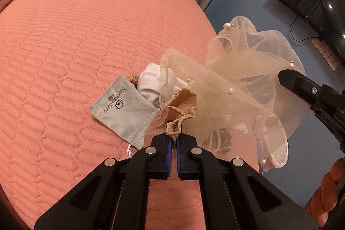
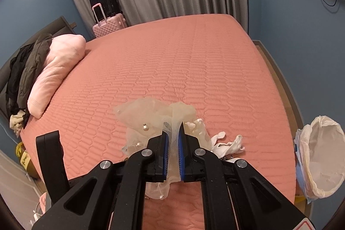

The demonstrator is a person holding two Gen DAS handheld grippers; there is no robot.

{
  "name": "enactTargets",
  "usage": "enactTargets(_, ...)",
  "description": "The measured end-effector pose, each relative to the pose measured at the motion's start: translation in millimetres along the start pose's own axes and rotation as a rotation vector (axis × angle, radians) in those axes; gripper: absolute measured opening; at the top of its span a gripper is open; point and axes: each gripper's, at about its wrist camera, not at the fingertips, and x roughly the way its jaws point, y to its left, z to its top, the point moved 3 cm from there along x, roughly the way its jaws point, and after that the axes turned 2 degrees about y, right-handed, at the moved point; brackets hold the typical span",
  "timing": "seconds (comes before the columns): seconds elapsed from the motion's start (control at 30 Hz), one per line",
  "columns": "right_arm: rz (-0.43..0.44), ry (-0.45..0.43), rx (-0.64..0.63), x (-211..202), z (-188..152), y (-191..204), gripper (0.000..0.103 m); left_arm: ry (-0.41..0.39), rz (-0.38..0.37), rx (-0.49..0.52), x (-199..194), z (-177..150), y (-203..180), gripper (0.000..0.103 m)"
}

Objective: Collect trash
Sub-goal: 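Carry the tulle bag to the wastebasket and release it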

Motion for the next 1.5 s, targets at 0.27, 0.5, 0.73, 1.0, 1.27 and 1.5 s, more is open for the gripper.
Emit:
enactTargets(0.27,-0.016,-0.107,0.023,-77.2,18.4,-24.2,0.007,-0.066,0.017,0.089,-37.6,12.0,-48.2,0.003)
enactTargets(0.5,-0.074,-0.137,0.033,-130.5,6.3,-55.4,0.007,-0.107,0.011,0.193,-58.9,17.0,-102.3,0.003)
enactTargets(0.73,-0.145,-0.157,0.075,-166.6,-10.8,-100.2,0.007,-0.095,-0.019,0.287,-56.8,13.4,-151.4,0.003)
enactTargets(1.0,-0.212,-0.173,0.156,-184.8,-18.5,-152.6,0.007,-0.078,-0.055,0.384,-43.8,8.2,-210.1,0.003)
enactTargets(1.27,-0.266,-0.156,0.214,-184.0,-27.2,-204.8,0.007,-0.051,-0.076,0.467,-19.5,9.0,-269.2,0.003)
enactTargets(1.5,-0.293,-0.133,0.262,-172.3,-31.9,-248.8,0.007,-0.019,-0.083,0.521,5.6,6.7,-310.7,0.003)
